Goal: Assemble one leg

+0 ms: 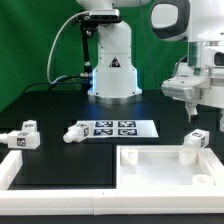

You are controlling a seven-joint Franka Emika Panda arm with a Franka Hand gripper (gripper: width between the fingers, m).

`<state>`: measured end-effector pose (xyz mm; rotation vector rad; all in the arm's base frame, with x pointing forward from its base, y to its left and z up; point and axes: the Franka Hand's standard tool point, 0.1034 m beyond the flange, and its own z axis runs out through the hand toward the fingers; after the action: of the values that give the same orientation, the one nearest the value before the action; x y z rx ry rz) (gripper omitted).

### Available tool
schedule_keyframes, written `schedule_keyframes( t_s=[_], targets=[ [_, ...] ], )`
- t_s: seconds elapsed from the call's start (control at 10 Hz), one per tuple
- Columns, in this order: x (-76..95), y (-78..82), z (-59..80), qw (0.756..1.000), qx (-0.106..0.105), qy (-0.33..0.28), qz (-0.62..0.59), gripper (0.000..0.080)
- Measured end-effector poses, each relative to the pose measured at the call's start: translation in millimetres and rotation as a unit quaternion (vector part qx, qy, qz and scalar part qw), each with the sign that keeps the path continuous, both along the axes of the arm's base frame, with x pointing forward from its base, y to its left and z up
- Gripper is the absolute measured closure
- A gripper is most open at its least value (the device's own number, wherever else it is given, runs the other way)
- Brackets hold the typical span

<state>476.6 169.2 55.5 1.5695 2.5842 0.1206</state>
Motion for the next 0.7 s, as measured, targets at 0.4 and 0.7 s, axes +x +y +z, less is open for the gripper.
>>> schedule_keyframes(
  t_s=[0.4,0.7],
  targets=[
    [-15.4,-9.1,-25.5,1.0,0.008,0.01,0.026,0.015],
    [-17.9,-16.6,-35.1,1.0,0.006,0.02,0.02,0.015]
  ],
)
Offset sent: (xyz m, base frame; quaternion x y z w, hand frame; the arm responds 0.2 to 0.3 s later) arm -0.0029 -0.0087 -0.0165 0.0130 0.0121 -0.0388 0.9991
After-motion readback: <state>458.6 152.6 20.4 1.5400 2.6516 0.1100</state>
